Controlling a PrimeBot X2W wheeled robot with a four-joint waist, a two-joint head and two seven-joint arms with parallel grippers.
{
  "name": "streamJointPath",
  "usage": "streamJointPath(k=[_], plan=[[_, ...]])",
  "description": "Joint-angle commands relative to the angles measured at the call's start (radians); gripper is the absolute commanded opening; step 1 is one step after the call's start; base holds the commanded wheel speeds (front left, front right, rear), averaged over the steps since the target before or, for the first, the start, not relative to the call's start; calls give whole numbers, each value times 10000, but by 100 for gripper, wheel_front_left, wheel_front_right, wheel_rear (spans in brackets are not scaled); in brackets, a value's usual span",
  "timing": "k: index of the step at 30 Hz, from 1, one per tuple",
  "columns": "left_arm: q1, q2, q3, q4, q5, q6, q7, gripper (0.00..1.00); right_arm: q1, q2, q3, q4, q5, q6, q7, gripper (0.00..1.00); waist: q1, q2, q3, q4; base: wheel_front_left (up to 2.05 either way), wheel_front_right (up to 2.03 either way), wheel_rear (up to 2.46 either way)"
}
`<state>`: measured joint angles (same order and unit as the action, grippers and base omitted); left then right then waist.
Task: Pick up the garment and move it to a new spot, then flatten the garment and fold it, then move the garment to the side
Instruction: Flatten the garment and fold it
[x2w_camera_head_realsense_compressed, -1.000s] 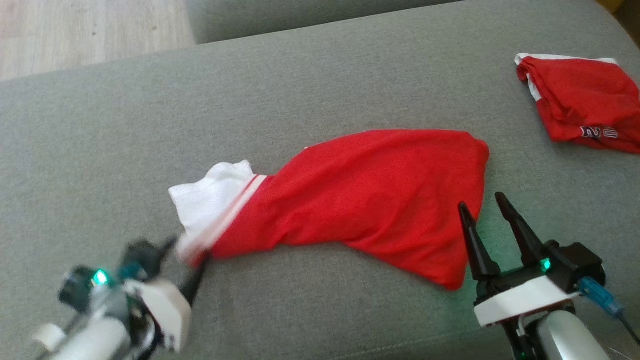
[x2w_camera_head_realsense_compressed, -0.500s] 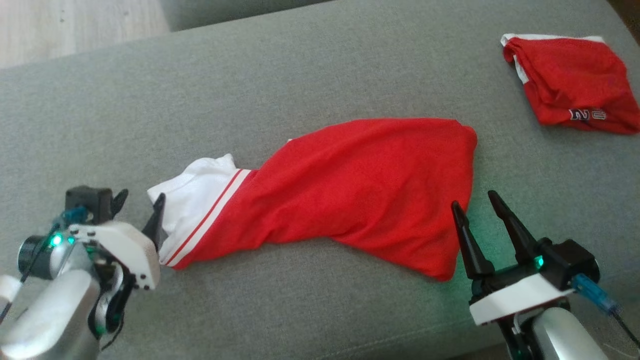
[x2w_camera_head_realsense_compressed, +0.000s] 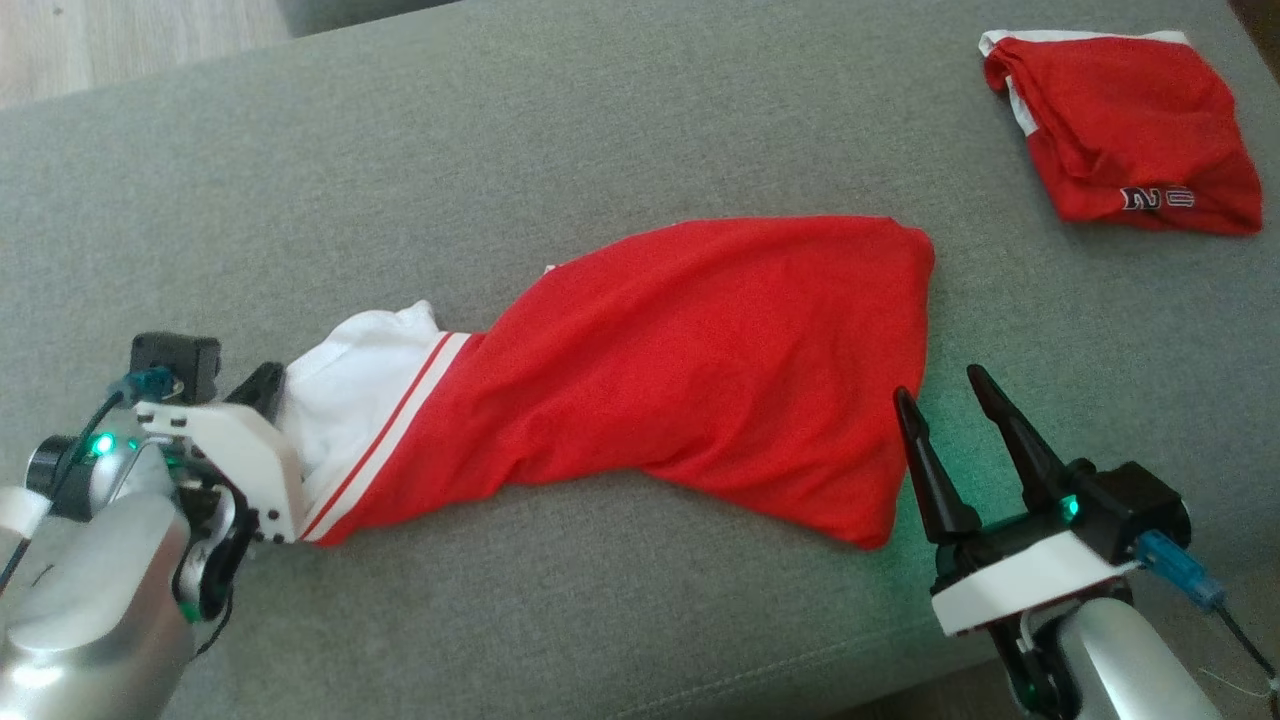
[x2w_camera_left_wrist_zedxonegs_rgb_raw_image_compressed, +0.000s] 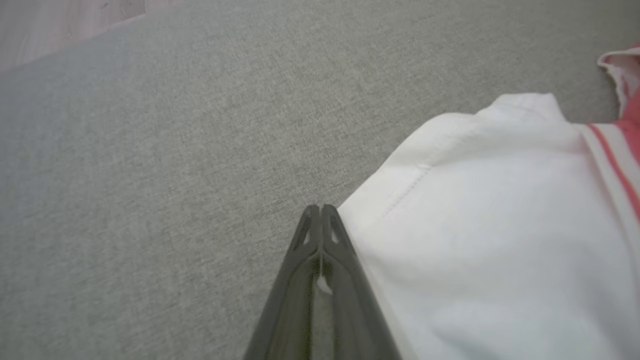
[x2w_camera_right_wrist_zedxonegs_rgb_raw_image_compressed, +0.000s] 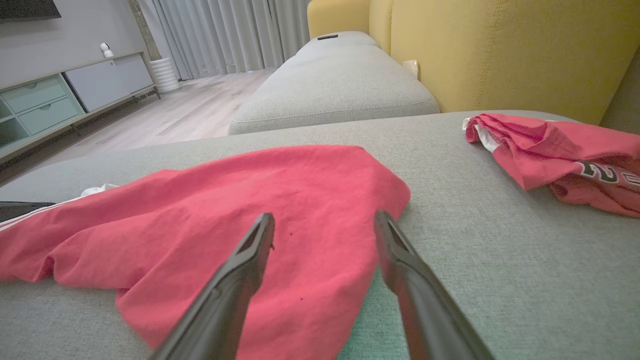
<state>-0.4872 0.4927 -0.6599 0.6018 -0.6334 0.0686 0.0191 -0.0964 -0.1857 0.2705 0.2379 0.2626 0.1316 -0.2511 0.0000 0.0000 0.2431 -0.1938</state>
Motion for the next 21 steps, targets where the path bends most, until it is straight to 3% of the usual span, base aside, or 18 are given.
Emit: streamJointPath(k=[1,9,15,21], plan=[[-362,359,336,-154,84,-22,-133,0,-264,-51,138,-238,13,-9,-107,100,0,0,-57,-8,0,0,0],[-1255,1072,583,-1556,796,262,-1142,0,-244,63,-22,-93,-23,-9,-107,100,0,0,-360,160,0,0,0],[-2541,1626,744,-2746,1907,598,-2180,0,-276,135,-13,-35,-54,-9,-107,100,0,0,-482,302,0,0,0],[-2110,1399,-37,-3713,1776,-244,-1944,0,-269,106,-47,-68,-60,-9,-107,100,0,0,-412,436,0,0,0]])
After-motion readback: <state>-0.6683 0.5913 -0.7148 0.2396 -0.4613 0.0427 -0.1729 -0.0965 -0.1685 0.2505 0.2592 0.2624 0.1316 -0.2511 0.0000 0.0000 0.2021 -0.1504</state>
